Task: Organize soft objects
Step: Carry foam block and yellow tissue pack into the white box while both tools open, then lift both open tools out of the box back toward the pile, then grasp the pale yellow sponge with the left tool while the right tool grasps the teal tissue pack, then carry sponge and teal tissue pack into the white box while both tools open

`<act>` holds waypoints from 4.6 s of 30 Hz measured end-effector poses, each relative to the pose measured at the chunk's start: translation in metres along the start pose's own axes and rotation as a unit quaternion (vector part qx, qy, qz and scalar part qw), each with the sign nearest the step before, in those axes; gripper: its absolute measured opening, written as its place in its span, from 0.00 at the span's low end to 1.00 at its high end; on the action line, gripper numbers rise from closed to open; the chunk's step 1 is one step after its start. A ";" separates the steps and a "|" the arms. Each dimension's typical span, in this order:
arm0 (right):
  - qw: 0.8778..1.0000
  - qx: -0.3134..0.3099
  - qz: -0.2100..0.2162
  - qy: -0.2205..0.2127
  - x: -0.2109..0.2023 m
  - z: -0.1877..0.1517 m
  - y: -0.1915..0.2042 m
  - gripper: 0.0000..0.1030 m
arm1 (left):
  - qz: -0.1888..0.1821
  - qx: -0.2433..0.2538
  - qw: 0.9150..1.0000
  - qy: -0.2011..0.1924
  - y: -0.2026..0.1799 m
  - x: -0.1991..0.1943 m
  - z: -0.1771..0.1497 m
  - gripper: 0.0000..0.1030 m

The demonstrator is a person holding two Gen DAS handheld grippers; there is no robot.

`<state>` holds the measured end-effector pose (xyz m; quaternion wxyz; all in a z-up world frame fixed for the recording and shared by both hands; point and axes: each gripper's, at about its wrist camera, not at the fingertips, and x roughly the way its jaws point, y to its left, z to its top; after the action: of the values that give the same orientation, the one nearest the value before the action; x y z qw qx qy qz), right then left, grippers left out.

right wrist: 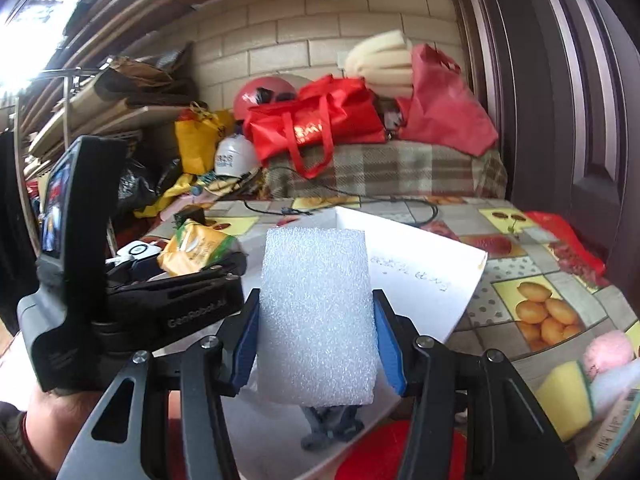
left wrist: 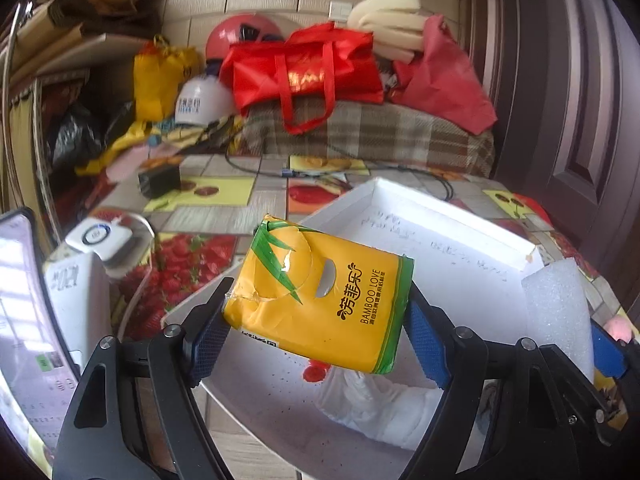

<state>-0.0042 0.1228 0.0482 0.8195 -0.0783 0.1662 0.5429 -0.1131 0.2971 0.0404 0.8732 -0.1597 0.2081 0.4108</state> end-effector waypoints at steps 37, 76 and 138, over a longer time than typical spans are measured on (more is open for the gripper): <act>0.997 -0.029 -0.014 -0.064 -0.037 -0.006 0.007 1.00 | 0.023 0.003 0.998 -0.066 -0.001 -0.030 -0.008 0.98; 0.989 -0.001 -0.029 0.143 -0.087 -0.047 -0.170 1.00 | -0.297 0.252 0.919 0.049 -0.193 -0.106 -0.087 0.97; 0.998 -0.062 0.002 -0.023 -0.068 -0.020 -0.031 0.73 | -0.037 0.057 0.990 -0.125 -0.024 -0.055 -0.020 0.53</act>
<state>-0.0038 0.0458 0.0524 0.8153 -0.1166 0.1134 0.5557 -0.1306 0.2375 0.0529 0.9147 -0.0647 0.1139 0.3823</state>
